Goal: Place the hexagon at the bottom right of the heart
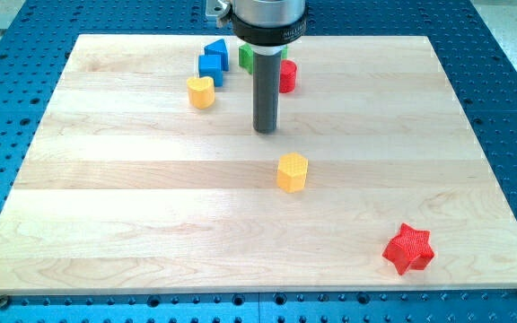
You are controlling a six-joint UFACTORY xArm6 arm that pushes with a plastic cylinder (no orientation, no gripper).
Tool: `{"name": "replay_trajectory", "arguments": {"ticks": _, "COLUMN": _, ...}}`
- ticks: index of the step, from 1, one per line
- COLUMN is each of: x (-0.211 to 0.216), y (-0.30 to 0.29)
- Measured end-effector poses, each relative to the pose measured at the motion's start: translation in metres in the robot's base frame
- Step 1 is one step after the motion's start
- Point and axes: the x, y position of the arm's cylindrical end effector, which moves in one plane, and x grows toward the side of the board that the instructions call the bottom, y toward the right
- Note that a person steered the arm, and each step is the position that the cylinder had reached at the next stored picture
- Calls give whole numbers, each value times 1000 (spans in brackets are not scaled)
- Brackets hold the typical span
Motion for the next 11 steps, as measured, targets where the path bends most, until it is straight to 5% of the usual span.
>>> {"name": "replay_trajectory", "arguments": {"ticks": 3, "x": 9, "y": 2}}
{"name": "replay_trajectory", "arguments": {"ticks": 4, "x": 16, "y": 67}}
{"name": "replay_trajectory", "arguments": {"ticks": 5, "x": 88, "y": 120}}
{"name": "replay_trajectory", "arguments": {"ticks": 6, "x": 133, "y": 66}}
{"name": "replay_trajectory", "arguments": {"ticks": 8, "x": 8, "y": -7}}
{"name": "replay_trajectory", "arguments": {"ticks": 9, "x": 58, "y": 39}}
{"name": "replay_trajectory", "arguments": {"ticks": 11, "x": 58, "y": -78}}
